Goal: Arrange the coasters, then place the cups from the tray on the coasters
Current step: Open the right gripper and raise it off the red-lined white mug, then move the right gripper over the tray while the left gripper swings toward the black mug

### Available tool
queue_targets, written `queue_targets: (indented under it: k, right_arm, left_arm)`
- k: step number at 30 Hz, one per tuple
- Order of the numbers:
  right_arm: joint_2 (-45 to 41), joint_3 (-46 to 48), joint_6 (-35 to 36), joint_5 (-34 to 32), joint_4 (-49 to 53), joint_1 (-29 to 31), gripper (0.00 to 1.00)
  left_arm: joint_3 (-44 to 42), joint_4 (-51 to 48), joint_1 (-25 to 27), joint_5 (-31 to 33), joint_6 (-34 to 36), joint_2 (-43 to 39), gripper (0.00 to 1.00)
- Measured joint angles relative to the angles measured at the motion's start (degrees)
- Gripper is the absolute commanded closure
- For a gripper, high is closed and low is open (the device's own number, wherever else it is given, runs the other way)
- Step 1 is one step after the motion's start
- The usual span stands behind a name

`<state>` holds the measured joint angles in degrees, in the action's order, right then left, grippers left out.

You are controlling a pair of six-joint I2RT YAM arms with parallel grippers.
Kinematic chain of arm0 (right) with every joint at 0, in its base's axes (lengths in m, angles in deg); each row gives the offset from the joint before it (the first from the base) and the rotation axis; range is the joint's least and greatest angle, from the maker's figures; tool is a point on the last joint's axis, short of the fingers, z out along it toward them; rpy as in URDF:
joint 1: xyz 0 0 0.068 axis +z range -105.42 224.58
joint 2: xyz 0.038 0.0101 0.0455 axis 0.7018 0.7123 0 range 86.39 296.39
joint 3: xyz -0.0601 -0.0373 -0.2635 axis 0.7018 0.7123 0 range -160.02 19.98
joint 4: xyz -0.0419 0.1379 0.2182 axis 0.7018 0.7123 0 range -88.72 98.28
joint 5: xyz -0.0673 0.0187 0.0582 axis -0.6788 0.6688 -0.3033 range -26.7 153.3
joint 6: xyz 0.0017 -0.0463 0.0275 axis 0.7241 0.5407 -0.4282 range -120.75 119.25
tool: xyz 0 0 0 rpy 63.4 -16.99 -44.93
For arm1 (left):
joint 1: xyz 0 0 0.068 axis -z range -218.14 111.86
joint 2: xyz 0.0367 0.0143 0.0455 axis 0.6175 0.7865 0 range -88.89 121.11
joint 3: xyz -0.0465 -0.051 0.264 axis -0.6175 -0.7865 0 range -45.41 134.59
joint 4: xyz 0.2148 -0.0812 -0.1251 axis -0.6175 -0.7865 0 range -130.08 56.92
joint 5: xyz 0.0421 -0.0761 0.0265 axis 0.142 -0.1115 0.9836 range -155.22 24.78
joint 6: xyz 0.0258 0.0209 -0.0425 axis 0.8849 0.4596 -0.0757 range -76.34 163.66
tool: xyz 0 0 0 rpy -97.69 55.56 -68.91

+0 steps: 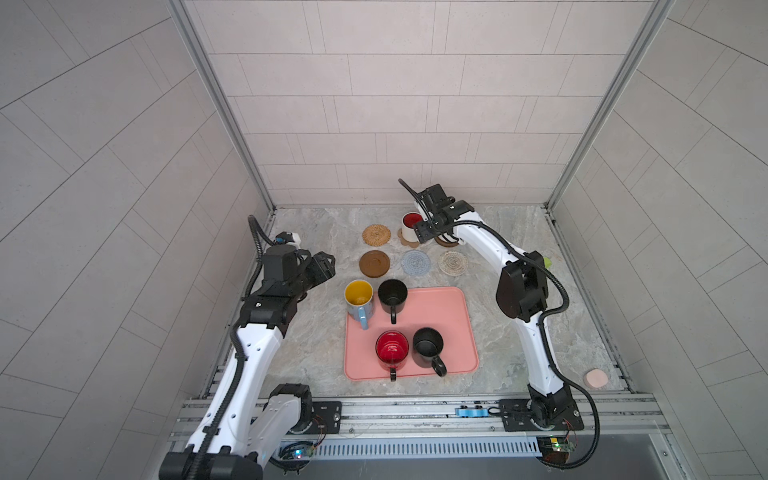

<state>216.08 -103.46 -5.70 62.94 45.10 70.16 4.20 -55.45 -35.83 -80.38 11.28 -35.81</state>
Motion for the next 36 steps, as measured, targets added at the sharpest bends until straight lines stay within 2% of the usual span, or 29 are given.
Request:
queue_targets:
  k: [9,20,36]
  right_arm:
    - [-6.49,2.84,-7.54,-4.74,3.52,4.11,0.23]
    - [-15.87,14.25,-19.93,-8.31,7.37,10.75,0.26]
    - [-22.67,22.32,-35.8,-9.18,11.47,22.6,0.28]
  left_arm:
    - [0.0,-1.38,0.0,0.0,0.0,-1.44,0.3]
    - [0.0,-1.97,0.0,0.02,-0.02,-3.3,0.3]
    - [-0.46,-3.26,0.0,0.07,-0.04,-4.46,0.3]
